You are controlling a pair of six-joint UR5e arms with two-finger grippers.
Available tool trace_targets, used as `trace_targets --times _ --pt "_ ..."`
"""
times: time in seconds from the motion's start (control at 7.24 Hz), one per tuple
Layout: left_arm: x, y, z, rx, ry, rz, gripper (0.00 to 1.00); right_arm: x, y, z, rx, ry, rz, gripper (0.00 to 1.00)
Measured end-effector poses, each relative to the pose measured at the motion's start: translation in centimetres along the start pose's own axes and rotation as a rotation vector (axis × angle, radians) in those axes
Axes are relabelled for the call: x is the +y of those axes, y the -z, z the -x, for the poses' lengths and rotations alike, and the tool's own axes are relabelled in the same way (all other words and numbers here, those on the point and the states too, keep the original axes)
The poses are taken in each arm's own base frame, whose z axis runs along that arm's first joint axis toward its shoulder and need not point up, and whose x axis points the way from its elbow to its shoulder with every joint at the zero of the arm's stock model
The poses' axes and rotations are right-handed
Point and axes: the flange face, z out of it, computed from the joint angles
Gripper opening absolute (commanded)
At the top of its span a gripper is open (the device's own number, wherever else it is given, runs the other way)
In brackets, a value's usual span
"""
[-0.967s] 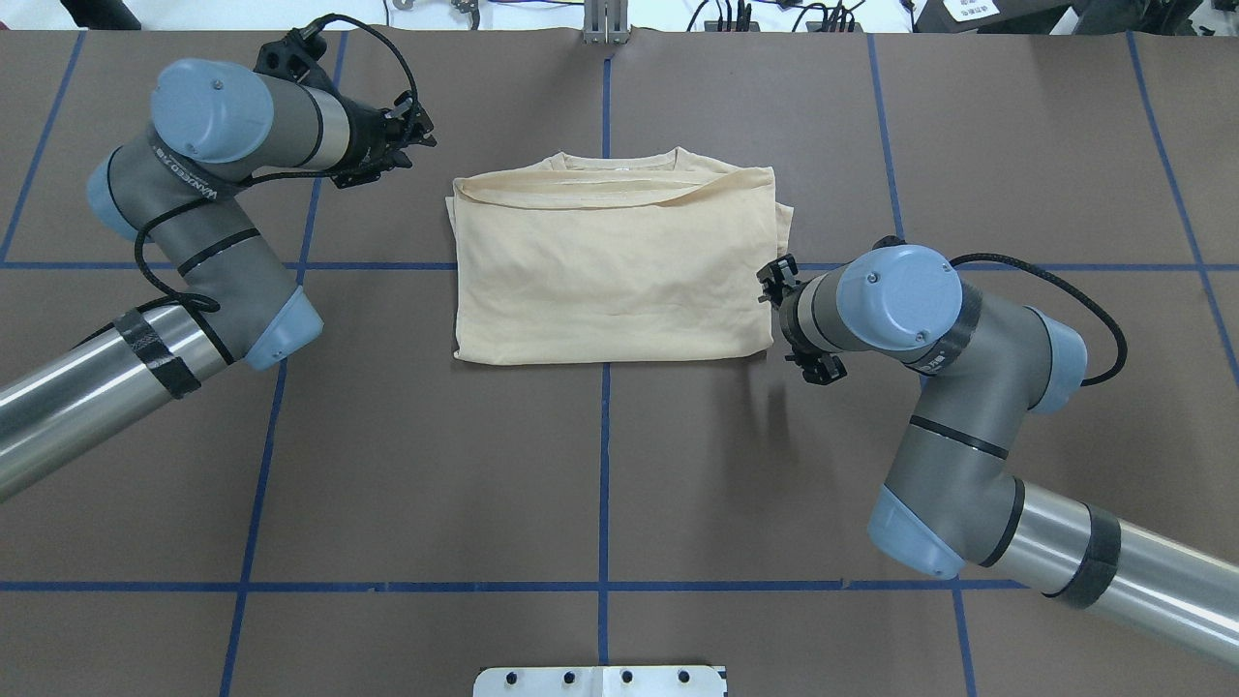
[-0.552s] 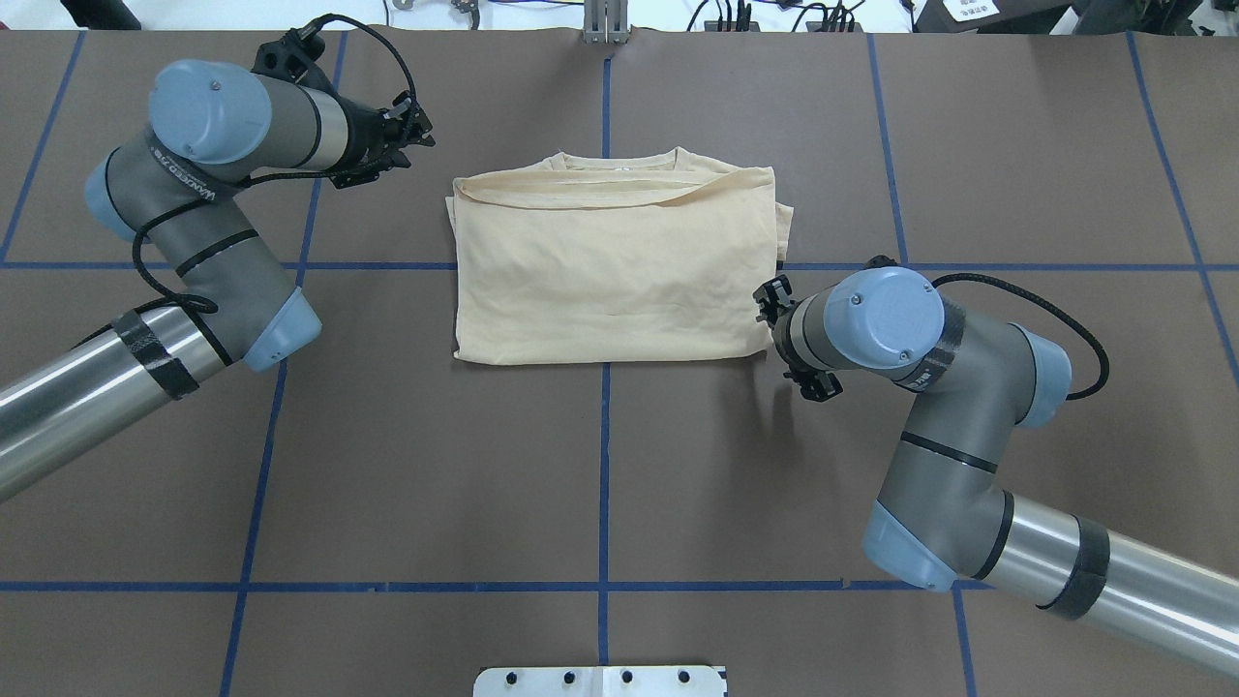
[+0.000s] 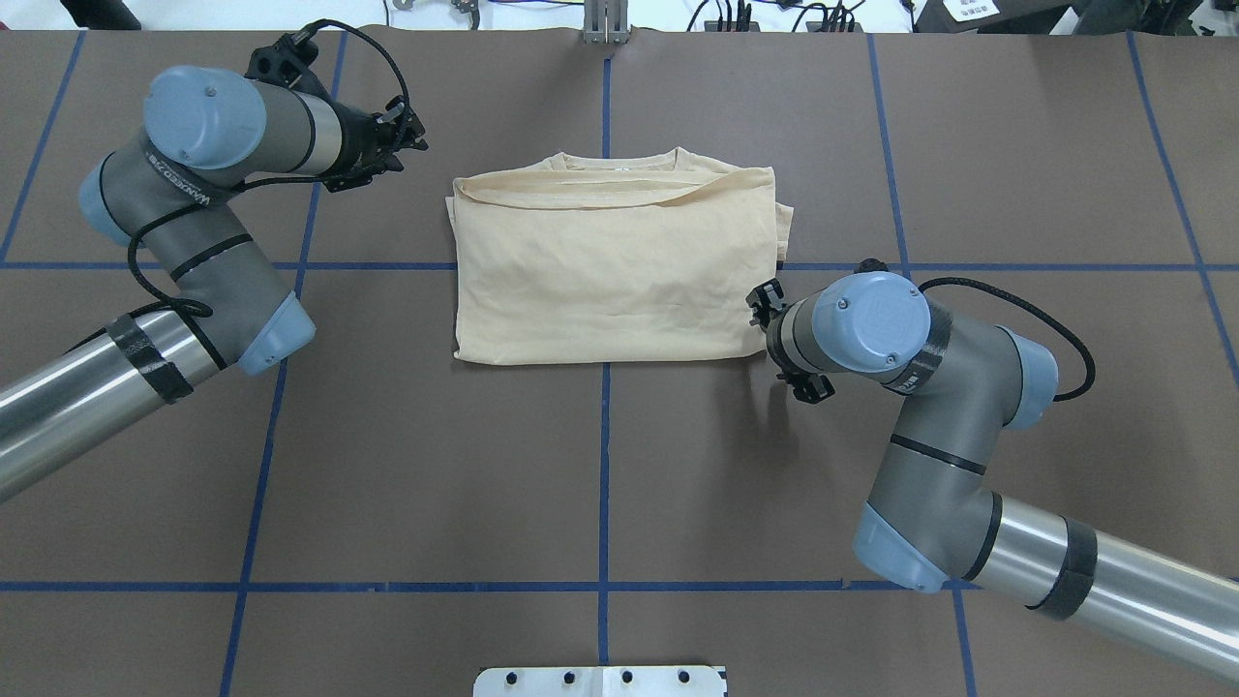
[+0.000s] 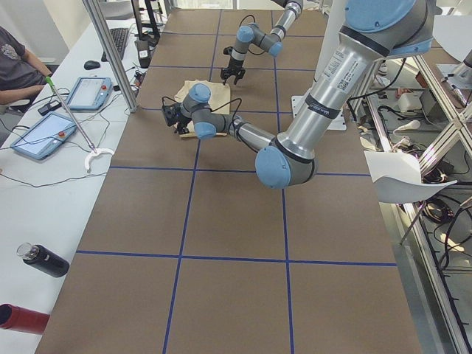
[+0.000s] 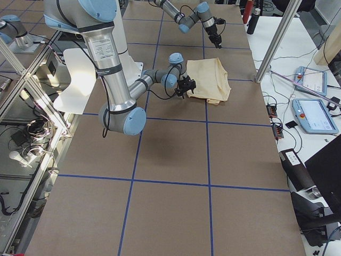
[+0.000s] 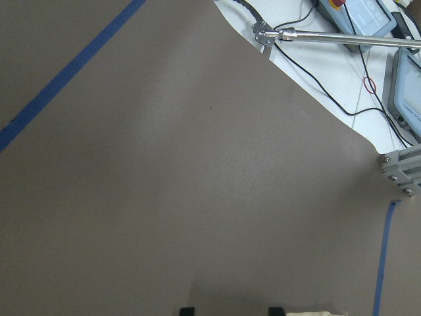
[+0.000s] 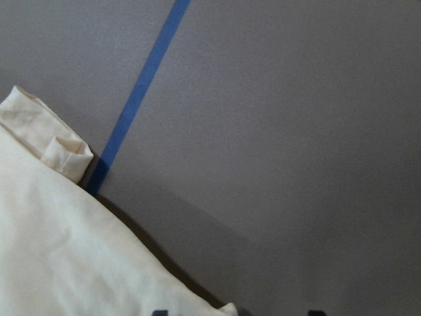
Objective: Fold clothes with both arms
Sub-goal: 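Push the side of the folded shirt with the right gripper to straighten it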
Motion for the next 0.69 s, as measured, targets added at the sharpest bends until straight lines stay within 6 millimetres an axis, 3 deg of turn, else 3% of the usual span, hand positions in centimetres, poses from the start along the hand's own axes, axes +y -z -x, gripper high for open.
trace_targets --times 0.14,0.28,0.69 --pt "-0.06 -0.02 0.19 -0.002 0.0 -0.004 0.48 0.09 -0.13 0.09 0.001 0.001 -0.001 0.46" --pt "-0.07 0.08 0.28 -0.001 0.0 -0.005 0.48 0.11 -0.34 0.09 0.003 0.001 -0.004 0.0" --pt "-0.06 0.44 0.76 0.0 0.0 -0.006 0.48 0.26 -0.19 0.27 -0.001 -0.004 0.0 0.0"
